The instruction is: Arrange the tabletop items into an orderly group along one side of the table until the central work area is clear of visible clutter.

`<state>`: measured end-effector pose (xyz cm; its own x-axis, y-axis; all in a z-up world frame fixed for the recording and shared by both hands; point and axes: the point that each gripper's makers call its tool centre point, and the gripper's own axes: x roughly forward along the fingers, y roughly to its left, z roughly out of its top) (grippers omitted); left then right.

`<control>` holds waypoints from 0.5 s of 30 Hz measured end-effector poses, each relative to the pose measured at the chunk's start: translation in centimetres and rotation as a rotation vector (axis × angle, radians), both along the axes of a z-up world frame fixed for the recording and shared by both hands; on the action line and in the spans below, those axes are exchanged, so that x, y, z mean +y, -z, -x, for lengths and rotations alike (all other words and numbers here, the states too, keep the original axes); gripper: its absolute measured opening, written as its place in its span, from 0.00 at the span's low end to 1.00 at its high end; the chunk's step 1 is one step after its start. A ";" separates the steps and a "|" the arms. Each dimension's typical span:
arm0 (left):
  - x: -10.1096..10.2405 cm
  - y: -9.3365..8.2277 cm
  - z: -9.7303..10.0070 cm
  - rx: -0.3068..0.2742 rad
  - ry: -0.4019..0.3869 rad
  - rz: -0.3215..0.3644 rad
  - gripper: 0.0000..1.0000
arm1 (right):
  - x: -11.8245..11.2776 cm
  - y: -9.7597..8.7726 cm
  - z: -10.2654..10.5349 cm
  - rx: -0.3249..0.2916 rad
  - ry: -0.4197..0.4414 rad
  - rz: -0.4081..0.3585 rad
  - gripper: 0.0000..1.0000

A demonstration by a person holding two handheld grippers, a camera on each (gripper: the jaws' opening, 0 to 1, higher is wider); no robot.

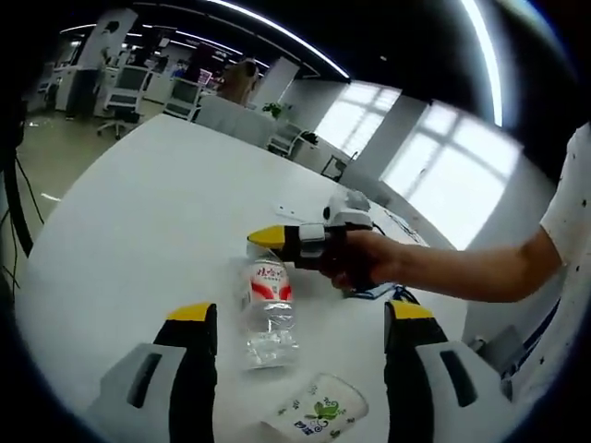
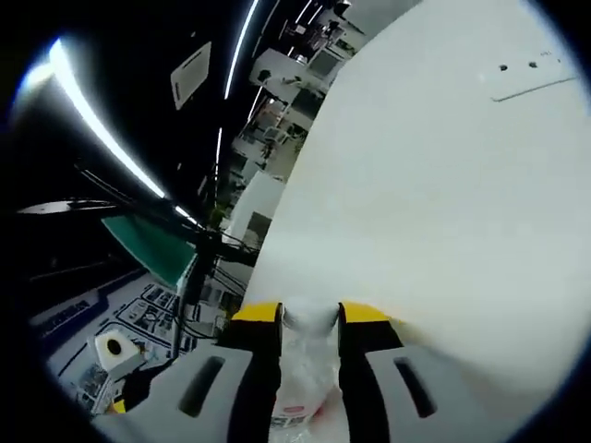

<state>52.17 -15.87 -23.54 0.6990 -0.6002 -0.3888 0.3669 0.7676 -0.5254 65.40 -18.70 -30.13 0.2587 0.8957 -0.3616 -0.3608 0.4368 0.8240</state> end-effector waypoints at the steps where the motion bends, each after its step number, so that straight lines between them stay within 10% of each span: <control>1: 0.0 0.0 0.0 0.000 0.003 -0.001 0.75 | 0.1 -0.3 0.0 -0.019 -0.009 -0.005 0.21; 15: -0.3 1.0 -1.1 0.006 0.069 -0.017 0.74 | 0.7 -3.6 1.2 -0.195 -0.114 -0.013 0.21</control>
<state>53.22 -16.19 -24.59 0.6539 -0.6400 -0.4036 0.4162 0.7496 -0.5146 64.19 -18.04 -26.57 0.2197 0.9275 -0.3024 -0.5602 0.3737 0.7393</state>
